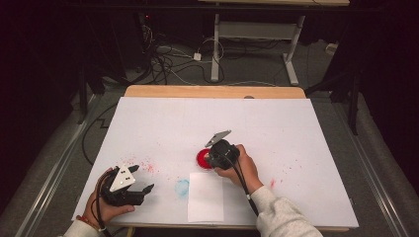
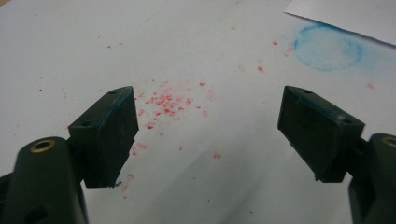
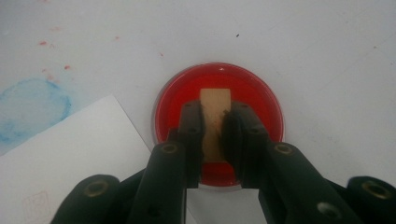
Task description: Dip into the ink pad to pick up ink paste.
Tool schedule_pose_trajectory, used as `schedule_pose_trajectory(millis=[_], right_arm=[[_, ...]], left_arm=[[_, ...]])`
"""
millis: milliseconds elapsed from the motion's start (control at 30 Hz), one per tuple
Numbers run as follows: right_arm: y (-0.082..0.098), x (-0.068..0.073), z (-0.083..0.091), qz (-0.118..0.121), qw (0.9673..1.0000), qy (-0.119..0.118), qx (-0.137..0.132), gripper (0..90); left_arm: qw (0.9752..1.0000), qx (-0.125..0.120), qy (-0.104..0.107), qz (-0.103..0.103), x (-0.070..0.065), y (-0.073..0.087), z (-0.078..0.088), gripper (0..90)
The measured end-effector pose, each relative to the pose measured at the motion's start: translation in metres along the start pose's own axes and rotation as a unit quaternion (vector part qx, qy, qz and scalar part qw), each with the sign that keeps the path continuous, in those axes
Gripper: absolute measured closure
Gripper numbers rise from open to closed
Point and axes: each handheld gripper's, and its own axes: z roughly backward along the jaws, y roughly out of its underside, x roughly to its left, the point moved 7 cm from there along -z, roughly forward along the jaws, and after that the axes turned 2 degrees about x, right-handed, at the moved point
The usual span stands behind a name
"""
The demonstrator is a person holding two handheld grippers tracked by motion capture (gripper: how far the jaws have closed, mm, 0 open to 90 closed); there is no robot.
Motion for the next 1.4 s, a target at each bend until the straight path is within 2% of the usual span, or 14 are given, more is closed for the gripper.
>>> schedule_pose_trajectory(millis=[467,1033,1133,1400], right_arm=[[0.004,0.001,-0.003,-0.004,0.9999,0.001,-0.009,76.1],[0.001,0.001,-0.002,-0.002,1.0000,0.004,0.000,76.1],[-0.002,0.000,0.005,-0.006,0.9999,-0.002,-0.011,76.1],[-0.023,-0.004,0.040,0.004,0.9990,0.010,-0.044,76.0]], left_arm=[[1.0000,0.003,0.001,-0.002,-0.001,0.000,-0.001,19.5],[1.0000,0.003,0.003,0.000,0.000,0.001,-0.001,19.5],[1.0000,0.004,0.003,0.001,0.000,0.001,-0.001,19.6],[1.0000,0.006,0.004,-0.001,-0.001,0.001,-0.001,19.5]])
